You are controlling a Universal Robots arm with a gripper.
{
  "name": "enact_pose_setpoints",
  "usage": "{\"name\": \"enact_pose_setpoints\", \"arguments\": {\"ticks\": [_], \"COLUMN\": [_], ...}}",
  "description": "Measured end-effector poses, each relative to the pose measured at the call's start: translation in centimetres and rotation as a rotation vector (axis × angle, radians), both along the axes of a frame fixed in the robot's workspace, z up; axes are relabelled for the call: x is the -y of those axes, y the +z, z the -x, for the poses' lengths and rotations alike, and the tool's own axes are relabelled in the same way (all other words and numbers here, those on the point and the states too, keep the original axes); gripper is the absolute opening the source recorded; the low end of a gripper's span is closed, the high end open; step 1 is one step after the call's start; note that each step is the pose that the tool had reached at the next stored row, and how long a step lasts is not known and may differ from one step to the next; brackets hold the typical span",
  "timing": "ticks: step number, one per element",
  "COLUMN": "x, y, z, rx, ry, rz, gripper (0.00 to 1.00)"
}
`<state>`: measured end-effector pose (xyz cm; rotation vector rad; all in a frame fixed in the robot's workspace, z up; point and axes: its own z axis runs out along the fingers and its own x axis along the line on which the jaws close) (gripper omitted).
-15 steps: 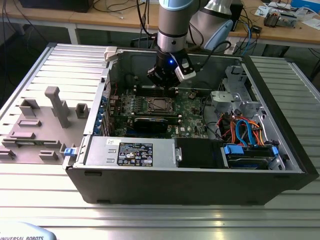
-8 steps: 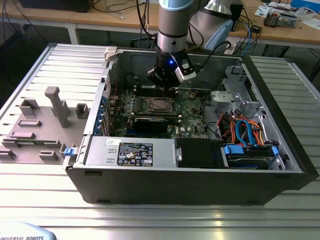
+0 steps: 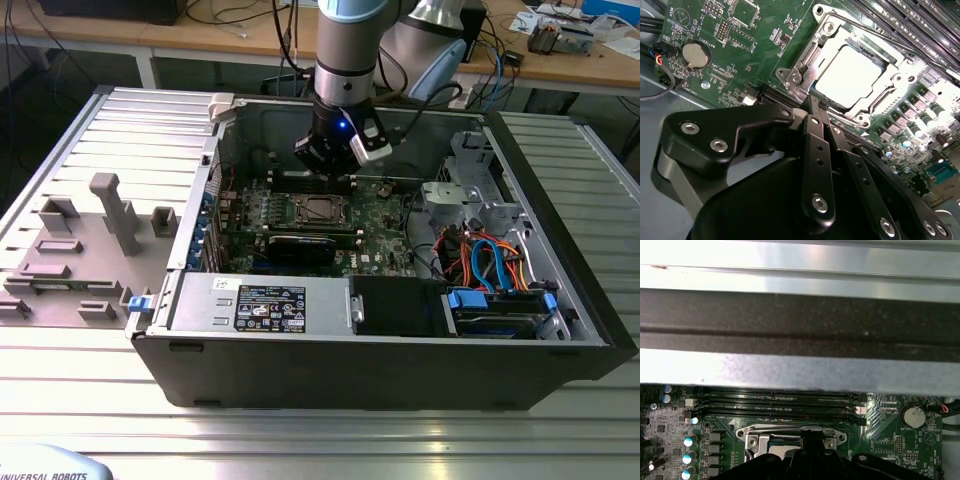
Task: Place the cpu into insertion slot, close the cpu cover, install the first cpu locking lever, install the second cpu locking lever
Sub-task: 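Install the second cpu locking lever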
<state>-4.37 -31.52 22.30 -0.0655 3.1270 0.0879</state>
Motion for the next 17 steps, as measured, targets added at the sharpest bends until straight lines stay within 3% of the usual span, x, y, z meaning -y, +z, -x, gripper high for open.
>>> {"name": "enact_pose_setpoints", "arguments": {"ticks": [8,17], "x": [0.08,0.08], "y": [0.01,0.96], "z": [0.0,0.0], "rx": [0.0,0.0], "ry": [0.0,0.0], "rz": [0.0,0.0001], "gripper": [0.11,0.11]}}
